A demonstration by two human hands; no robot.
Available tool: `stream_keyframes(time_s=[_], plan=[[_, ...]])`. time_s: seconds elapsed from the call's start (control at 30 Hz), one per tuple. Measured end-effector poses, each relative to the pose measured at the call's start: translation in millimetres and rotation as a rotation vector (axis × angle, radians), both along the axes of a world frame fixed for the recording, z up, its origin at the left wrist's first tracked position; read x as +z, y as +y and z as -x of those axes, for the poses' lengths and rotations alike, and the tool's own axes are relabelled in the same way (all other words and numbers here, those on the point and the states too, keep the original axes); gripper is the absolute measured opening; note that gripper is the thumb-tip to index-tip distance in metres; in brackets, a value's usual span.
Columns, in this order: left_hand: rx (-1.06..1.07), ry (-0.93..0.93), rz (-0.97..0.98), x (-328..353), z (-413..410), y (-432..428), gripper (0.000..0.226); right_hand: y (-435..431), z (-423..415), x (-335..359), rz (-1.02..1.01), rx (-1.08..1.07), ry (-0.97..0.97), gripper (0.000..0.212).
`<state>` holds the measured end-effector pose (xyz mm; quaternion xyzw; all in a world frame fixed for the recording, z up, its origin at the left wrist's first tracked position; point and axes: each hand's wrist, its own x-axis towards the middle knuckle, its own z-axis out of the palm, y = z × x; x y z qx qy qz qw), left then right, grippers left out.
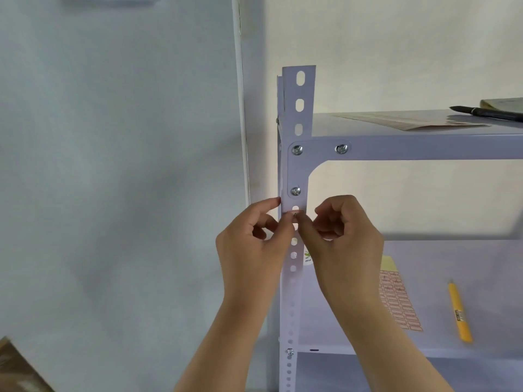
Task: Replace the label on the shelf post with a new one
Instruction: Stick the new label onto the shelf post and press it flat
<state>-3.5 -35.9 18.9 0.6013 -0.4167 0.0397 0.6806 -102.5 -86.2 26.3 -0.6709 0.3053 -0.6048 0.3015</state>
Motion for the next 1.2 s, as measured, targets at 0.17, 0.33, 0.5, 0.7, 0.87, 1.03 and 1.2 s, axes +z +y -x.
stream_keyframes(time_s=[0.17, 0.33, 0.5, 0.7, 0.87, 1.03, 1.2], plan=[[-0.071, -0.069, -0.002, -9.5, -13.8, -2.4, 0.025, -9.9, 3.9, -3.7, -0.007, 0.128, -0.015, 0.015], [-0.263, 0.092, 0.066, -15.9, -11.6, -3.7, 0.030, -12.1, 5.6, -4.2, -0.039, 0.251, -0.011, 0.018], [-0.280, 0.081, 0.066, -13.2, -10.5, -6.2, 0.018, -12.3, 2.3, -3.4, -0.045, 0.217, -0.038, 0.011], [-0.273, 0.097, 0.050, -3.3, -11.3, -8.1, 0.015, -14.0, -0.3, -0.3, -0.038, 0.200, -0.049, 0.013], [-0.290, 0.091, 0.035, -0.4, -12.2, -7.7, 0.010, -21.8, 8.9, 3.4, -0.035, 0.327, -0.025, 0.011], [-0.350, 0.059, -0.006, -5.7, -14.9, -4.2, 0.018, -24.9, 15.1, 3.4, -0.029, 0.419, -0.002, 0.015], [-0.375, 0.076, -0.017, -4.8, -16.9, -2.0, 0.019, -22.1, 14.9, 2.0, -0.055, 0.444, -0.020, 0.020]])
